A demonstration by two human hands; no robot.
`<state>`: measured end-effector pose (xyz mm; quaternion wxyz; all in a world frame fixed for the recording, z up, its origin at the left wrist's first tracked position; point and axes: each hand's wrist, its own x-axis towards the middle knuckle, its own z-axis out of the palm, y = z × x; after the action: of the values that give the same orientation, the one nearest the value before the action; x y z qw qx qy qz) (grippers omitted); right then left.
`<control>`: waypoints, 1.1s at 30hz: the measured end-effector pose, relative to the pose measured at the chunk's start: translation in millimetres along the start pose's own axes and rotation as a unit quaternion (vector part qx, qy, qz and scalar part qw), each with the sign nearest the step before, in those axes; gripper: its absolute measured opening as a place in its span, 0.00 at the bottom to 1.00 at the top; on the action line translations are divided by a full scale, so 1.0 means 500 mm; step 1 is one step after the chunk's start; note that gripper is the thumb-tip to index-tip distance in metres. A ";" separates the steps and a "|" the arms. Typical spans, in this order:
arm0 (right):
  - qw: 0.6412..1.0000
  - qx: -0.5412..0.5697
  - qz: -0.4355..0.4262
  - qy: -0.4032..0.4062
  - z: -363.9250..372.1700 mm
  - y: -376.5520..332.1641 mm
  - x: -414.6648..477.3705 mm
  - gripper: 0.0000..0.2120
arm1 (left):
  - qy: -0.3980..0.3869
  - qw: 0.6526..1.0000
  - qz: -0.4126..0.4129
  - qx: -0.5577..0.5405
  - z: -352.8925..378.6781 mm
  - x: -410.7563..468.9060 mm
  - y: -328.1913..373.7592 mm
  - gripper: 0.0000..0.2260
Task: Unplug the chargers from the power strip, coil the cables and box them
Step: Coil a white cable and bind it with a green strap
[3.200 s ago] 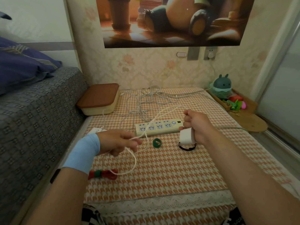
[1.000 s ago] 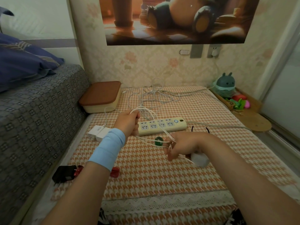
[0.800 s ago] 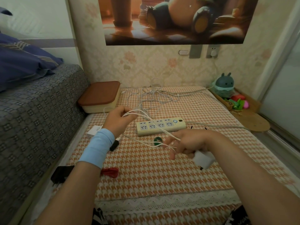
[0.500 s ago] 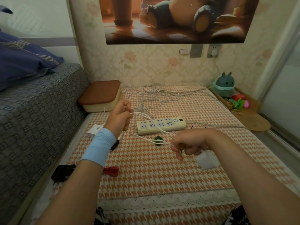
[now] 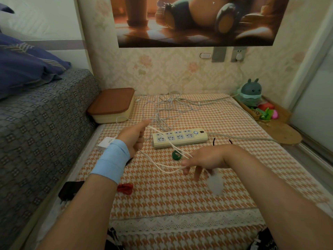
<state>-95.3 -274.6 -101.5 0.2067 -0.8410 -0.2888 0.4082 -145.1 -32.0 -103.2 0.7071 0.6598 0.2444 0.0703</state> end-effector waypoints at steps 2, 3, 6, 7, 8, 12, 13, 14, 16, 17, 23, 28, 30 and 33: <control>0.998 0.042 -0.037 -0.016 0.011 -0.010 0.000 0.18 | 0.104 0.987 0.083 0.094 -0.008 -0.002 0.004 0.19; 0.996 0.058 -0.051 -0.031 0.014 -0.013 0.002 0.15 | 0.158 0.966 0.145 0.144 -0.012 -0.006 0.006 0.20; 0.996 0.026 -0.055 -0.063 0.022 -0.025 0.006 0.09 | 0.207 0.935 0.235 0.165 -0.016 -0.014 0.011 0.24; 0.996 -0.040 -0.050 -0.054 0.022 -0.032 0.005 0.11 | 0.206 0.945 0.216 0.131 -0.017 -0.013 0.013 0.24; 0.991 -0.119 -0.040 -0.041 0.023 -0.037 0.005 0.14 | 0.200 0.959 0.180 0.086 -0.018 -0.009 0.014 0.23; 0.974 -0.222 -0.012 -0.038 0.022 -0.042 0.005 0.18 | 0.139 0.990 0.024 -0.009 -0.024 -0.008 0.013 0.16; 0.976 -0.215 -0.009 -0.041 0.021 -0.043 0.001 0.17 | 0.132 0.991 0.021 -0.010 -0.024 -0.007 0.012 0.16; 0.977 -0.212 -0.008 -0.040 0.019 -0.040 0.000 0.17 | 0.132 0.991 0.022 -0.011 -0.023 -0.005 0.011 0.16; 0.984 -0.176 -0.026 -0.016 0.019 -0.030 0.001 0.17 | 0.155 0.987 0.034 -0.009 -0.022 -0.002 0.014 0.16; 0.991 -0.123 -0.045 -0.003 0.022 -0.024 0.003 0.17 | 0.172 0.984 0.045 -0.010 -0.024 0.000 0.014 0.16; 0.971 0.193 -0.140 -0.013 0.026 0.001 0.018 0.19 | 0.241 0.965 0.105 -0.026 -0.048 0.005 0.008 0.17; 0.938 0.325 -0.114 -0.043 0.011 0.009 0.026 0.11 | 0.254 0.948 0.170 0.092 -0.055 0.026 -0.015 0.20; 0.935 0.336 -0.110 -0.029 0.006 0.009 0.026 0.11 | 0.235 0.938 0.150 0.203 -0.065 0.038 -0.023 0.22; 0.938 0.335 -0.094 -0.010 0.003 0.012 0.022 0.17 | 0.153 0.895 0.068 0.414 -0.070 0.041 -0.027 0.21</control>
<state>-89.2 -271.7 -112.0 0.5108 -0.6879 -0.2155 0.4685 -145.4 6.6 -121.9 0.3175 0.8888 0.3112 0.1111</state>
